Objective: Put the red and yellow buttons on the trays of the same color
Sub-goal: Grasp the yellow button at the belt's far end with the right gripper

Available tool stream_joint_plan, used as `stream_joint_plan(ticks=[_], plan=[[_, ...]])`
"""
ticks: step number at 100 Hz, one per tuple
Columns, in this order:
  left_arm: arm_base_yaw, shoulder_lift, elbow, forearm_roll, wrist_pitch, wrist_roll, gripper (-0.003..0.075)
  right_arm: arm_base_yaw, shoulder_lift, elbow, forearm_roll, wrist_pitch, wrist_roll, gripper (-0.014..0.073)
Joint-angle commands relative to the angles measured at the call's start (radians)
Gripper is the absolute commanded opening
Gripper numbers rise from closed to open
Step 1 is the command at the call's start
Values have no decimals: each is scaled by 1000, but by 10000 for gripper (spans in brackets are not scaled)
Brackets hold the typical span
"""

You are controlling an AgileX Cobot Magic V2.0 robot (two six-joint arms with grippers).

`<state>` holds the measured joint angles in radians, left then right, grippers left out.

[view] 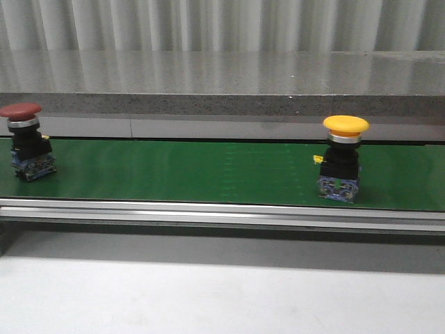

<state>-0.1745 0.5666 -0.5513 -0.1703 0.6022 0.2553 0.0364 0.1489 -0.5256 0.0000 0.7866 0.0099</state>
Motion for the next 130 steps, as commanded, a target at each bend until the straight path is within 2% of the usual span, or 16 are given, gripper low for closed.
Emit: stream_joint_plan(ticks=[1, 9, 16, 23, 35, 42, 47, 92, 124, 130], plan=[[-10, -39, -4, -16, -54, 2, -20, 35, 107, -78, 0, -54, -10, -65], [-10, -61, -2, -16, -52, 2, -20, 68, 219, -130, 0, -22, -10, -57], [-10, -65, -2, -16, -52, 2, -20, 99, 322, -175, 0, 7, -10, 1], [-10, -65, -2, -16, -52, 2, -20, 121, 424, -218, 0, 36, -10, 139], [-10, -65, -2, -16, -52, 2, -20, 139, 578, -293, 23, 88, -10, 479], [-10, -65, -2, -16, -52, 2, -20, 139, 654, -332, 59, 111, -10, 614], [-10, -65, -2, -16, -52, 2, -20, 139, 701, -359, 83, 125, -10, 662], [-10, -65, -2, -16, -52, 2, -20, 139, 1055, -518, 114, 272, -10, 645], [-10, -65, -2, -16, -52, 2, -20, 125, 1213, -553, 58, 119, -10, 645], [-10, -65, -2, -16, -52, 2, -20, 108, 1239, -553, 54, 115, -10, 610]])
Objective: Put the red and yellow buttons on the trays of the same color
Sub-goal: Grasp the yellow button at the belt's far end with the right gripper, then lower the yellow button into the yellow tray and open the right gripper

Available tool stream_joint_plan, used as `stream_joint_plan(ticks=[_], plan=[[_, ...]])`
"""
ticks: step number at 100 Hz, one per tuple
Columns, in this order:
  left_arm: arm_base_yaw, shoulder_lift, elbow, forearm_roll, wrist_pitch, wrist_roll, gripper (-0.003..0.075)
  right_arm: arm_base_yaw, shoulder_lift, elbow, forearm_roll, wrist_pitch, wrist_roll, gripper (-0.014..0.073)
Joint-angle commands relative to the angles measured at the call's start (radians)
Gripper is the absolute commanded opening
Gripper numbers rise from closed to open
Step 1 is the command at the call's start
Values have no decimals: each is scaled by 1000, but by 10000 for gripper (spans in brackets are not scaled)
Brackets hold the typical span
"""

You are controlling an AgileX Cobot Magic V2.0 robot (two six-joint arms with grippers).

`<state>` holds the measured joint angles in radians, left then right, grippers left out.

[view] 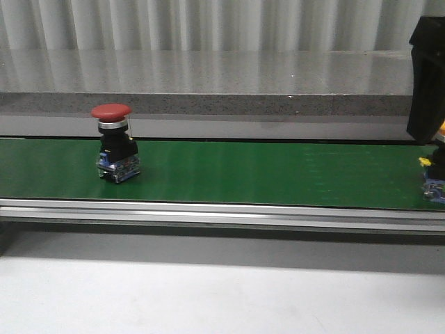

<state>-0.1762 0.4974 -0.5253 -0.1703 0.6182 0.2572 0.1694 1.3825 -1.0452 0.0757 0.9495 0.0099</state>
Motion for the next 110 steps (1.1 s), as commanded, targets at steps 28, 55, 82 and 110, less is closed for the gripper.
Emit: stream_joint_plan(ticks=[28, 55, 82, 110], plan=[[-8, 5, -28, -16, -69, 0, -20, -80, 52, -34, -20, -93, -10, 117], [-8, 5, -28, -16, -69, 0, -20, -125, -31, -9, -134, -120, 163, 62], [-8, 5, -28, -16, -69, 0, -20, -237, -253, 88, -483, -88, 541, 62], [-8, 5, -28, -16, -69, 0, -20, -506, -354, 195, -728, -45, 795, 61]])
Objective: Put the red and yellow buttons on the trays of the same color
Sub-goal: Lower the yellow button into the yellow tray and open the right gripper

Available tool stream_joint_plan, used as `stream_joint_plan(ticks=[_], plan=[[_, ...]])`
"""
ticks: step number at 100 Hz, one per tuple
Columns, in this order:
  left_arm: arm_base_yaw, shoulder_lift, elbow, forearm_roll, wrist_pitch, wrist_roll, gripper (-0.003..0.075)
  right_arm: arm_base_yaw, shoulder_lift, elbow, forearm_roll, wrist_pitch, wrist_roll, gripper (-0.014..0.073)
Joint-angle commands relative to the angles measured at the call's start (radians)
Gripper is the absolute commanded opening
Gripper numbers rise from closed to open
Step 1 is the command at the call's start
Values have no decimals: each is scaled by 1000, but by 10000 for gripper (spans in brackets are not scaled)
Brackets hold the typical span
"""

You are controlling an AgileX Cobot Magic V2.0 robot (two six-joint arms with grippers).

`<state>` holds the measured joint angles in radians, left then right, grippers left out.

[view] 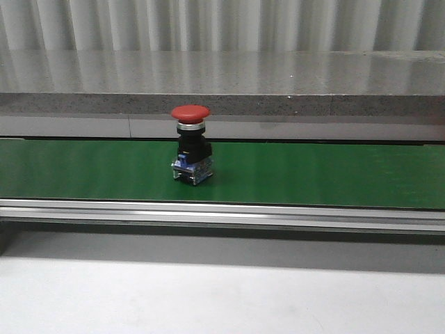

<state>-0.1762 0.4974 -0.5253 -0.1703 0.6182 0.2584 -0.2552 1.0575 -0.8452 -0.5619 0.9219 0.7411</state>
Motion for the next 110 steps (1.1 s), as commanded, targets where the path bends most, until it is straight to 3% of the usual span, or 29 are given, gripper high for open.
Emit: stream_joint_plan(ticks=[1, 20, 39, 110], plan=[[-8, 5, -28, -16, -69, -1, -20, -89, -29, -2, -90, -18, 64, 61], [-8, 5, -28, -16, -69, -1, -20, -256, -27, 33, -86, -74, 102, 61], [-8, 5, -28, -16, -69, -1, -20, -338, 22, 68, -64, -152, 146, 61], [-8, 5, -28, -16, -69, -1, -20, -409, 319, 67, 65, -355, 146, 61]])
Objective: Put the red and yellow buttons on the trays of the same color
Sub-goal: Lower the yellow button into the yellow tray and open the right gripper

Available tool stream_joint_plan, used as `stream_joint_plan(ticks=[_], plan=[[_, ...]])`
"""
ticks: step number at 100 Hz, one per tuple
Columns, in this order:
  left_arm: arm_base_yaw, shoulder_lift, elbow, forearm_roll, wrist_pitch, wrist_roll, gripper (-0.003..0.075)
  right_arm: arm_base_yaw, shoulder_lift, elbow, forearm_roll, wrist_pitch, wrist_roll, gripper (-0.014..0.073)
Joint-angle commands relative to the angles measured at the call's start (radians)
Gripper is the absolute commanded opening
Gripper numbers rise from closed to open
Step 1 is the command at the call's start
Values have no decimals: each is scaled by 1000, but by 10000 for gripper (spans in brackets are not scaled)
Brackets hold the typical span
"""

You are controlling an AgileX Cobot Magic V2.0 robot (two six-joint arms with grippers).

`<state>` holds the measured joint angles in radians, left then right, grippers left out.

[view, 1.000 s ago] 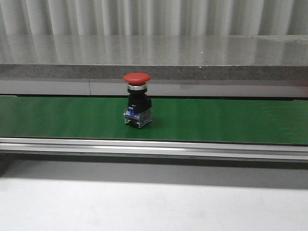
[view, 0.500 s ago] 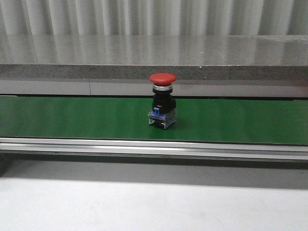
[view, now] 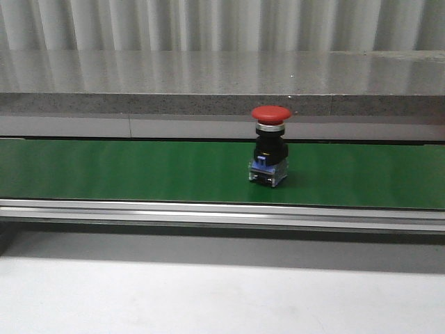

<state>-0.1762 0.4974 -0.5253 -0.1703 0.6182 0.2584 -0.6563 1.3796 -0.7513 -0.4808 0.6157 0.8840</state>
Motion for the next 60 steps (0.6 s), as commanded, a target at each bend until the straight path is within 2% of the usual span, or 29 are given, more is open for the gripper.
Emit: stream_joint_plan(ticks=[1, 33, 43, 52, 60], plan=[[-8, 5, -28, -16, -69, -1, -20, -8, -2, -27, -16, -51, 3, 61], [-8, 5, -28, -16, -69, -1, -20, -12, 61, -28, -16, -99, 3, 83], [-8, 5, -28, -16, -69, -1, -20, -12, 67, -28, -14, -112, 3, 213], [-8, 5, -28, -16, -69, -1, -20, -12, 67, -28, -14, -116, 6, 407], [-8, 5, -28, -16, -69, -1, -20, -12, 67, -28, -14, -115, 8, 496]])
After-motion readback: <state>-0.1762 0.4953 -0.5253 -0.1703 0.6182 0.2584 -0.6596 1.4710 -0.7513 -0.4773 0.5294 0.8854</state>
